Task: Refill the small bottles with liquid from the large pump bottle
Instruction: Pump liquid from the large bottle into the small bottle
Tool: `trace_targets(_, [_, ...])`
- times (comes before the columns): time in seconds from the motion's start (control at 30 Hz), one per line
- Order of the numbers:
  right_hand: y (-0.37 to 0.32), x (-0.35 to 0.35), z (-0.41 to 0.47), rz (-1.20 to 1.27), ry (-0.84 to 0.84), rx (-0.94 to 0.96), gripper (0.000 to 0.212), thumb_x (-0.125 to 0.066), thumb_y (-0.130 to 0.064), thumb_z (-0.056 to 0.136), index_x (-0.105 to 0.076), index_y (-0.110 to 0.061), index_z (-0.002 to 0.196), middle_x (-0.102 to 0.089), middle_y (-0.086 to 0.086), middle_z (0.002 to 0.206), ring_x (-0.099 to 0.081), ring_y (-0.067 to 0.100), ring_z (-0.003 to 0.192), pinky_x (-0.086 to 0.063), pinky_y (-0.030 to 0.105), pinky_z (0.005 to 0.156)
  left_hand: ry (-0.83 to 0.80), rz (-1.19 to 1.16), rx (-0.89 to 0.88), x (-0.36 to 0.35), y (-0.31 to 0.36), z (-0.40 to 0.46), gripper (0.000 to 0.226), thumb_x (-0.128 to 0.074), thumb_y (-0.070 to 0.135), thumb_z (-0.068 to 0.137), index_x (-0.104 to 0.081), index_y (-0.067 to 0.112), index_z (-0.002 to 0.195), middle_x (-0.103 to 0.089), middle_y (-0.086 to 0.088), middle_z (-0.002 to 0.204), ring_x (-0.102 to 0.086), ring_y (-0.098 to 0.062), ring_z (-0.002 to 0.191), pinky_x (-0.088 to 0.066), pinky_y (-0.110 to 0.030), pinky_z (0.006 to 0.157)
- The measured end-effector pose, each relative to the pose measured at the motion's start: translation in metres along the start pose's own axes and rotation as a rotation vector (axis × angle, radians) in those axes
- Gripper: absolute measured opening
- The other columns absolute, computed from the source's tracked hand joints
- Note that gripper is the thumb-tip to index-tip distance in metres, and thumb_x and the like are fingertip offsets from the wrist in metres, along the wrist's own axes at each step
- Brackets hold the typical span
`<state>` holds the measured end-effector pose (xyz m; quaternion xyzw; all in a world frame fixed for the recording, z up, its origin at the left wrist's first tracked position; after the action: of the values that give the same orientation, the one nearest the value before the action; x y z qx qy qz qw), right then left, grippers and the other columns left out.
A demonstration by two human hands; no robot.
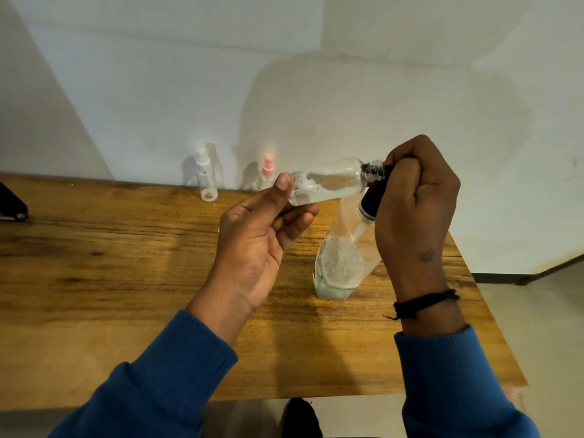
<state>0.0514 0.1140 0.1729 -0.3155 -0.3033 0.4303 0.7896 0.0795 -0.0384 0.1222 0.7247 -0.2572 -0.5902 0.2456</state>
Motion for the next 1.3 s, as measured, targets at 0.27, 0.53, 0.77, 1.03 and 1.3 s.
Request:
trace_targets(0.27, [0.0007,-0.0024,-0.0039,0.027,0.031,-0.019,0.026,-0.033,0.009,0.091,-0.047,-0.006,0.075,-0.04,-0.009,0.052,-0.041,-0.001,0.045,-0.027,0.006,0.046,0.007,-0.002,0.002,-0.0001,-0.0001,-0.0002,0.034,-0.072,0.026,0.074,-0.072,0.002,0.099,-0.074,-0.016,0.092,-0.073,-0.02,0.076,-0.059,-0.021,0.063])
trace_targets(0.53, [-0.0017,0.0001,0.0017,-0.037,0.002,0.01,0.023,-0.035,0.004,0.091,-0.047,-0.007,0.074,-0.039,-0.007,0.052,-0.041,0.0,0.048,-0.027,0.009,0.048,0.0,-0.003,-0.004,-0.0006,-0.0003,0.0003,0.036,-0.072,0.027,0.074,-0.071,0.003,0.1,-0.073,-0.017,0.095,-0.073,-0.02,0.077,-0.06,-0.022,0.064])
trace_targets(0.77, [0.0005,0.0008,0.0014,-0.036,-0.015,-0.012,0.023,-0.035,0.002,0.091,-0.047,-0.008,0.074,-0.041,-0.006,0.052,-0.041,0.001,0.047,-0.026,0.011,0.047,0.005,0.006,0.003,0.0004,-0.0011,-0.0001,0.032,-0.071,0.027,0.074,-0.07,0.004,0.096,-0.074,-0.016,0.09,-0.073,-0.021,0.077,-0.059,-0.021,0.063])
trace_targets(1.03, [-0.0012,-0.0017,-0.0025,0.009,0.026,-0.011,0.027,-0.034,0.011,0.091,-0.048,-0.006,0.075,-0.038,-0.006,0.055,-0.042,-0.003,0.047,-0.027,0.006,0.047,0.006,-0.003,0.002,-0.0002,0.0001,0.0006,0.036,-0.071,0.027,0.074,-0.071,0.002,0.101,-0.074,-0.017,0.093,-0.073,-0.02,0.077,-0.059,-0.021,0.064])
trace_targets(1.3, [-0.0027,-0.0008,-0.0005,0.008,0.03,0.003,0.026,-0.034,0.008,0.091,-0.048,-0.006,0.075,-0.038,-0.006,0.055,-0.041,0.001,0.047,-0.026,0.007,0.047,-0.004,0.002,-0.001,-0.0014,0.0007,0.0003,0.035,-0.071,0.027,0.074,-0.071,0.003,0.1,-0.074,-0.016,0.092,-0.073,-0.02,0.077,-0.06,-0.021,0.065])
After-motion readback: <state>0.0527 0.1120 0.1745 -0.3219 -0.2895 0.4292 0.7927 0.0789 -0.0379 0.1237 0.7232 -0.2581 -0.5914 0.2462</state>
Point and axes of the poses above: each hand's wrist, its own z-axis towards the middle knuckle, its own x-axis out of the back of the hand, y = z × x, the point moved 3 cm from there along z, towards the middle knuckle
